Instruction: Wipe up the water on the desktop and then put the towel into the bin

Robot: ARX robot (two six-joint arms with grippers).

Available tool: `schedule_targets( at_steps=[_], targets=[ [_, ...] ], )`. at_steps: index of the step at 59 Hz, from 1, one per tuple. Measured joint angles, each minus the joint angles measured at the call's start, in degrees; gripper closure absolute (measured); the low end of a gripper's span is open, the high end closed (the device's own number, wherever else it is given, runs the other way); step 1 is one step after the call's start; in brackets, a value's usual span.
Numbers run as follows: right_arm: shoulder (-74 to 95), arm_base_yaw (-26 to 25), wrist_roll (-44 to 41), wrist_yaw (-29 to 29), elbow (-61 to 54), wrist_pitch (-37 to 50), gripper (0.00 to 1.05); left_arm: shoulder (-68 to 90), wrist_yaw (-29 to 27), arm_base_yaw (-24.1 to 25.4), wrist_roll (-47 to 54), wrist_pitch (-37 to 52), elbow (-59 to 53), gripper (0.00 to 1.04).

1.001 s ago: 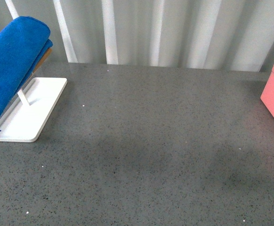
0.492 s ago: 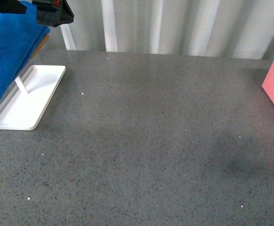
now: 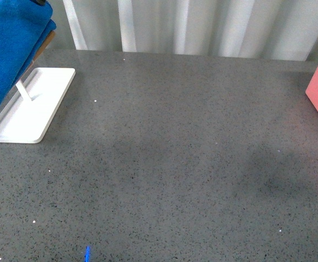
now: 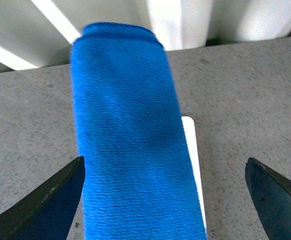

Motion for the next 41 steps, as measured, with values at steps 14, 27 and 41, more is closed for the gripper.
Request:
schedule_targets(
  at_steps=[14, 27, 41],
  targets=[
    [0.0, 0.0, 0.0, 0.0, 0.0, 0.0, 0.07, 4.4, -2.6, 2.3, -1.8, -5.0, 7.5, 0.07],
    [0.0, 0.0, 0.0, 0.0, 0.0, 0.0, 0.07, 9.7, -2.1, 3.7, -3.6, -8.1, 9.5, 0.07],
    [0.0, 0.0, 0.0, 0.0, 0.0, 0.0, 0.07, 10.7, -1.4, 4.2, -4.5, -7.6, 9.6, 0.07]
  ],
)
